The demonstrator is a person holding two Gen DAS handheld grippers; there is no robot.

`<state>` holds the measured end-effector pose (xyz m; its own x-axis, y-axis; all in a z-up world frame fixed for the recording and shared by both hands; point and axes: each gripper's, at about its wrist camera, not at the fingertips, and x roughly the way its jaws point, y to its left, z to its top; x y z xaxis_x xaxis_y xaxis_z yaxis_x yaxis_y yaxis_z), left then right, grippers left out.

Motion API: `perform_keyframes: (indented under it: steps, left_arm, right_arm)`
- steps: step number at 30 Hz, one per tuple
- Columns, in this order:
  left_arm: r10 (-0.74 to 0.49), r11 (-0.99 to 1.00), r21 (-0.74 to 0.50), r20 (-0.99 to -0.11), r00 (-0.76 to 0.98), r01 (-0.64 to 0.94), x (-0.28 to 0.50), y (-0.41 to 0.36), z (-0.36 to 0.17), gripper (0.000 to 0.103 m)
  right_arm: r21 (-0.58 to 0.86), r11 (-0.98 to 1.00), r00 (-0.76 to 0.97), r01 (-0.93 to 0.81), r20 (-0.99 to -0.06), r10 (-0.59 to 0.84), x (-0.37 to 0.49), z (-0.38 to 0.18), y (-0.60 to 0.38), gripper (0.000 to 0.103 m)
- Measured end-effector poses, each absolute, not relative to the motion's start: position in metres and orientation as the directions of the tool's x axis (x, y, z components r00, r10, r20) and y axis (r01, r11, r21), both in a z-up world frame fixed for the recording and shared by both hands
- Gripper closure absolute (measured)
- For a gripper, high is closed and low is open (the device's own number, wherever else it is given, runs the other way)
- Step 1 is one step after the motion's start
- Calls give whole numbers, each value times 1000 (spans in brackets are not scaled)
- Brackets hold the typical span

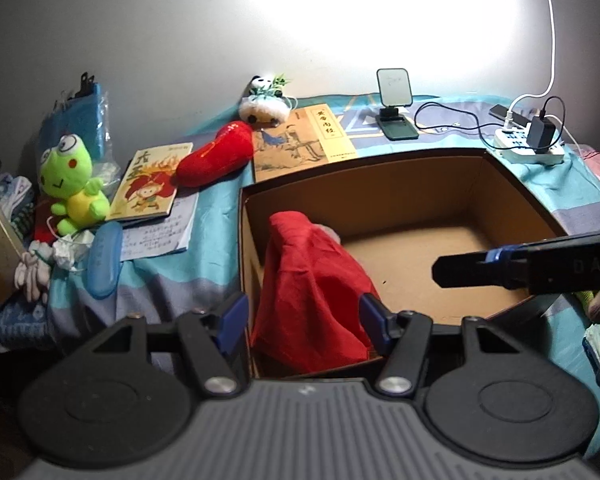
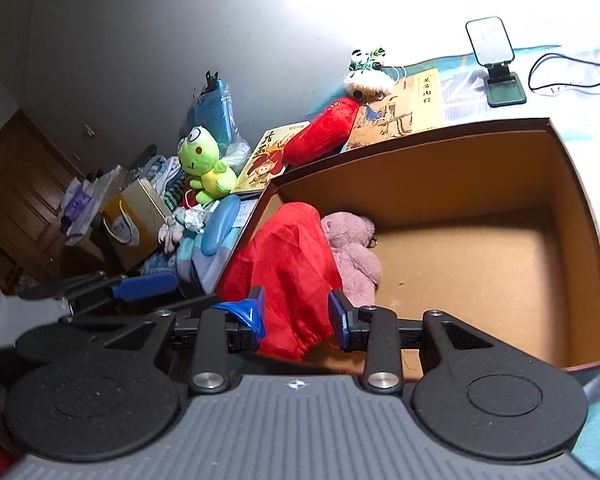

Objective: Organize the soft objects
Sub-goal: 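Lower the red cloth into the cardboard box and open the right gripper, then move the right gripper to the green knitted item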

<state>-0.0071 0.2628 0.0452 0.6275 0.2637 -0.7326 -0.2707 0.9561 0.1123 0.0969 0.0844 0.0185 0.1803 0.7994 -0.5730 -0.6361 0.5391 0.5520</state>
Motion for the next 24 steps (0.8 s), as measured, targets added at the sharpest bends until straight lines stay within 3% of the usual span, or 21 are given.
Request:
perform_keyframes:
  steps: [24]
  left_arm:
    - [341, 918, 170, -798, 496, -358, -16, 144, 21, 42]
  right_arm:
    - [564, 503, 101, -655, -595, 798, 73, 7, -20, 84]
